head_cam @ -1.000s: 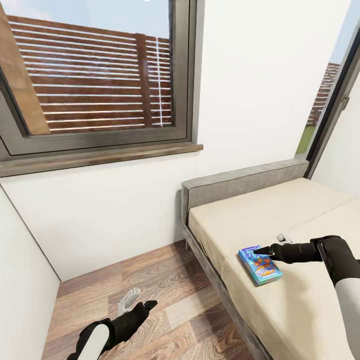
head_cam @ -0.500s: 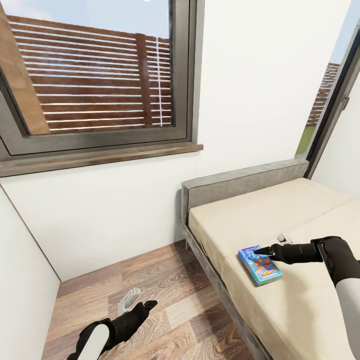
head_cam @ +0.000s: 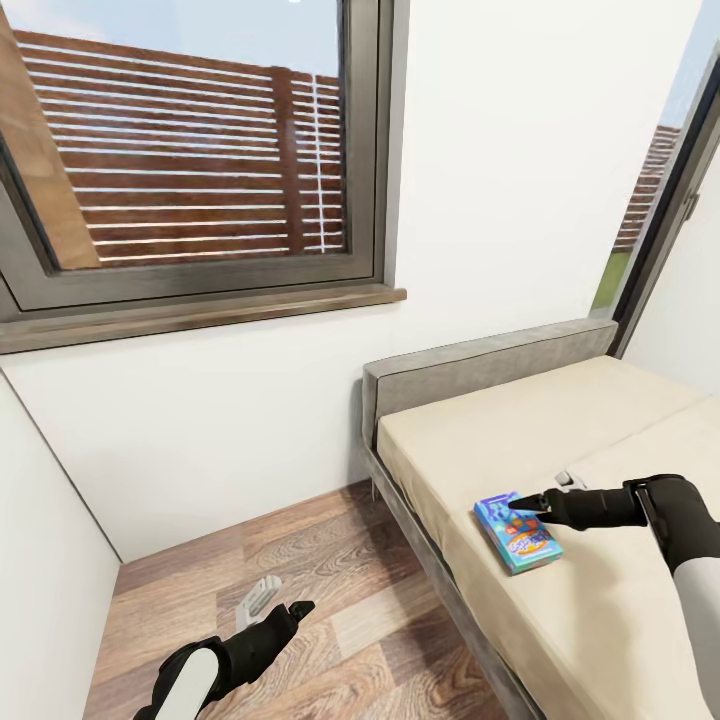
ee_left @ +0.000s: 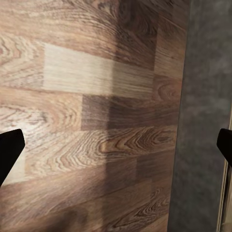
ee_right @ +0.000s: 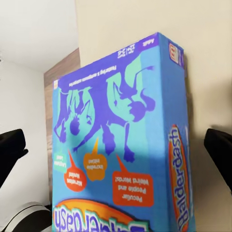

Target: Put all the toys in the child's room - the three board games (two on the bed and one on the table), the two jigsaw puzzles on the table, and the tennis ball on the table - inside the toy box on the table in the child's room.

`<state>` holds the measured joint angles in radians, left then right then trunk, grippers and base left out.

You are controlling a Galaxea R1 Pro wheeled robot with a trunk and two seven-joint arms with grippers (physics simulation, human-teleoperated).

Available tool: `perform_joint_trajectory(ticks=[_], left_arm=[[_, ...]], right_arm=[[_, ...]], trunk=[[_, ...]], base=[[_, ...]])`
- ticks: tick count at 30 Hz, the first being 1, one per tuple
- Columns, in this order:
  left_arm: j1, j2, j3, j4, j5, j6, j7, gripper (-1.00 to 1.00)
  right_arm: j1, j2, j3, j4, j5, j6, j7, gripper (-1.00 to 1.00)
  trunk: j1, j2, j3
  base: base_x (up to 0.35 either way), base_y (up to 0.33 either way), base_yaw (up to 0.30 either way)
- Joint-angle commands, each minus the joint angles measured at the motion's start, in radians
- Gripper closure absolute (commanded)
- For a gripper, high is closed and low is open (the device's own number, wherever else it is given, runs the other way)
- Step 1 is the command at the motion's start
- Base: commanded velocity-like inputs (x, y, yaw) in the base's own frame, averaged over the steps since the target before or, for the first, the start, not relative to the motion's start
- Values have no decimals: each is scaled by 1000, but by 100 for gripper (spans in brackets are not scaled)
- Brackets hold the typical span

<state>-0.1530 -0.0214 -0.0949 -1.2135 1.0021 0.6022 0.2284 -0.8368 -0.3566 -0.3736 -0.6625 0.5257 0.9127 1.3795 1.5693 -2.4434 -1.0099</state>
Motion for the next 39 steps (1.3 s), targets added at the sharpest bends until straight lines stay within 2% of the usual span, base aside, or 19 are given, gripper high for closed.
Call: perform_joint_trajectory(ticks=[1,15,39], left_arm=[[0,0,0,-1,11,2,9,-100],[0,0,0,-1,11,2,9,-100],[0,0,0,-1,10,2,9,-100]], right_arm=[[-1,0,-4,-1,11,4,7,-100],[-1,-2,-4,-2,-27,-13,7,-100],[5,2,0,-2,-33,-18,8,-100]], trunk=[[0,0,-1],[0,0,-1],[0,0,-1]], base=[[0,0,0],[0,0,0],[0,0,0]])
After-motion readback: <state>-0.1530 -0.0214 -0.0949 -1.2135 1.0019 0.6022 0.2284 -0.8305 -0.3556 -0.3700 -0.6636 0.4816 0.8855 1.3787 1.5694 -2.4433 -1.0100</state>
